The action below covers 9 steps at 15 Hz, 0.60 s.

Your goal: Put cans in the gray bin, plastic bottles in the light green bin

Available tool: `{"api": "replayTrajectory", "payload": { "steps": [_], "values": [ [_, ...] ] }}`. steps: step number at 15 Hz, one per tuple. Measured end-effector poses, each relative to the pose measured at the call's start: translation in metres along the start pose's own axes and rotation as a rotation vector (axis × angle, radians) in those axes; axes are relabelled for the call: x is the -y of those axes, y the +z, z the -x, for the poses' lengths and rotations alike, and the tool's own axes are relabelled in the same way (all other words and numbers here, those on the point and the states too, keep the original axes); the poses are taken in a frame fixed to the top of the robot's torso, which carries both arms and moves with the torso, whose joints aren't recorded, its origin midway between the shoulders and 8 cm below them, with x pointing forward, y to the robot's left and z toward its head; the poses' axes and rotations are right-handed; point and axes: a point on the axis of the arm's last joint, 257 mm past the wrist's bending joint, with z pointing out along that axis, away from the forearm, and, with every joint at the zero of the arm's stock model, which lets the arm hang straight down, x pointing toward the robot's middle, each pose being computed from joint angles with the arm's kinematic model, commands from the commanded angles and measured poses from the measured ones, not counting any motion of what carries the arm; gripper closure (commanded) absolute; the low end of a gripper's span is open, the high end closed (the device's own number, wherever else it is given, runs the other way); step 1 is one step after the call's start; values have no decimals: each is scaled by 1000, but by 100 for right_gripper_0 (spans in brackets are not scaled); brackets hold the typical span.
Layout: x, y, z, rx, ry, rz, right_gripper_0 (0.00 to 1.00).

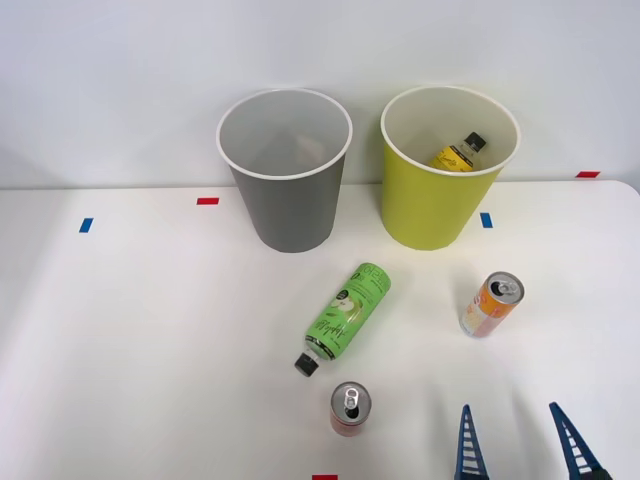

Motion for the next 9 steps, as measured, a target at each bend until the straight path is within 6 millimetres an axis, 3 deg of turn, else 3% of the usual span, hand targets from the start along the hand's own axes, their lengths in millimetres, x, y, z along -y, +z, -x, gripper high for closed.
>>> {"api": "replayTrajectory", "payload": {
  "steps": [4,9],
  "values": [
    [6,23,-7,-12,-7,-32,0],
    [4,71,-6,2,18,-46,0]
  ]
}}
